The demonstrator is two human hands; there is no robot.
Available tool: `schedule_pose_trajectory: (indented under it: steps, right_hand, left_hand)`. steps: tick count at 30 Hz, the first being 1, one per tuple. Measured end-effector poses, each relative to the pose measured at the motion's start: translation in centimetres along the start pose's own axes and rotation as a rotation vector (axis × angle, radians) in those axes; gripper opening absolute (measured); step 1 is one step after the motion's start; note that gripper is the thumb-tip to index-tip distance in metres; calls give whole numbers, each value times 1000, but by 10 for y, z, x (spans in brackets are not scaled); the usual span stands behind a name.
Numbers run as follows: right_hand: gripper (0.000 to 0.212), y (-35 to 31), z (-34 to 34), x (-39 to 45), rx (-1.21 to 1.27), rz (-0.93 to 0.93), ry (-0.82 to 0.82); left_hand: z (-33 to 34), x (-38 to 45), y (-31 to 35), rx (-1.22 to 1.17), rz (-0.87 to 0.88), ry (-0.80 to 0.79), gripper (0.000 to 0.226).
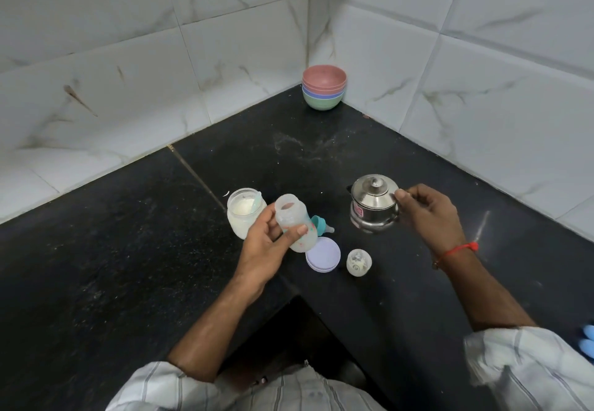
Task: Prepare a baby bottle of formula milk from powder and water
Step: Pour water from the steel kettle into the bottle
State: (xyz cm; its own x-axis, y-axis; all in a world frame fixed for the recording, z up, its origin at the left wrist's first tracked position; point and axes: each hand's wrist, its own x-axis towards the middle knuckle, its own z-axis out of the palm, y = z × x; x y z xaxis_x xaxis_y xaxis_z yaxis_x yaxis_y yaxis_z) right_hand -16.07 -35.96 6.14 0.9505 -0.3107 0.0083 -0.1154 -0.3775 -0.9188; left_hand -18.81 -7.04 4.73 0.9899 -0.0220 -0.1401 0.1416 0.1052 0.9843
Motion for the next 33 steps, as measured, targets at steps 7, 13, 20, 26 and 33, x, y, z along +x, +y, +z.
schedule_pose_trajectory:
  steps: [7,13,20,26,33]
  right_hand:
    - [37,51,18,18,62,138,168]
    - [31,68,37,14,129,241,258]
    - [31,75,48,17,188,259,303]
    - [23,94,46,25,249,258,235]
    - [29,64,40,12,-50,-90,435]
  left_hand:
    - [-19,7,33,-96,41,39,36]
    - [-26,5,44,-50,68,67,51]
    - [-22,1,29,140,140,84,58]
    - [-10,-7,7,212,94,33,55]
    - [-7,-9,-16,311,58,60,62]
